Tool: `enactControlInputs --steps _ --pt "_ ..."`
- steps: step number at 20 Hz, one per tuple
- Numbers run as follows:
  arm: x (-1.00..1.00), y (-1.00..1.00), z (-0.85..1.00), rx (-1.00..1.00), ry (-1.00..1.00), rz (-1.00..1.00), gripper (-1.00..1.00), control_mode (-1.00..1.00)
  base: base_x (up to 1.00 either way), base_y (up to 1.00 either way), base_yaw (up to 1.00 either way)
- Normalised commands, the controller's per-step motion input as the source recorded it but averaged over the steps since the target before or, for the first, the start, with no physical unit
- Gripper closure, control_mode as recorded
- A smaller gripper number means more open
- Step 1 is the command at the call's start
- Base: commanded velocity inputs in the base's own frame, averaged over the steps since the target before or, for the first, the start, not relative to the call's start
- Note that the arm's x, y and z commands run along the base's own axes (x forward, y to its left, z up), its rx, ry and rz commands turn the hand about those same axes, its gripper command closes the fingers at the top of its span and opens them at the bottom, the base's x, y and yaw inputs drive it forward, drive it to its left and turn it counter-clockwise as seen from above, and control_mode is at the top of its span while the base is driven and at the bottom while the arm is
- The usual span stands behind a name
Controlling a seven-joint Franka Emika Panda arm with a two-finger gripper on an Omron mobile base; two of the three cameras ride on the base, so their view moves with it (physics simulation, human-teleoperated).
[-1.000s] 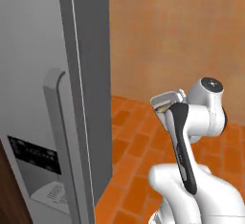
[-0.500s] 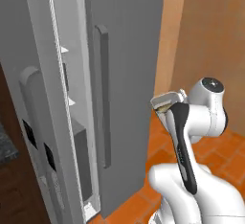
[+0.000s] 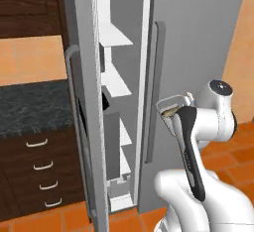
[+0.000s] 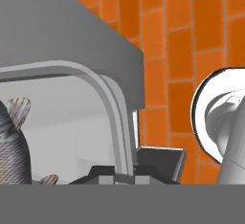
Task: Take the meat container that has the fish and place it on the second highest rack of the freezer. Then take the vegetable container that has the potatos and place it on the highest rack of the freezer.
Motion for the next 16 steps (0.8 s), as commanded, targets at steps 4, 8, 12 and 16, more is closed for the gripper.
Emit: enactControlInputs --steps 4,8,12,16 --pt "0.0 0.0 0.0 0.0 0.0 0.0 1.0 1.0 0.01 -0.04 0.66" --pt "0.0 0.0 0.0 0.0 0.0 0.0 1.0 1.0 0.13 -0.27 0.56" --pt "0.0 0.0 0.0 0.0 0.0 0.0 1.0 1.0 0.07 -0.56 0.39" --pt "0.0 0.0 0.0 0.0 0.0 0.0 1.0 1.0 0.0 -0.81 0.28"
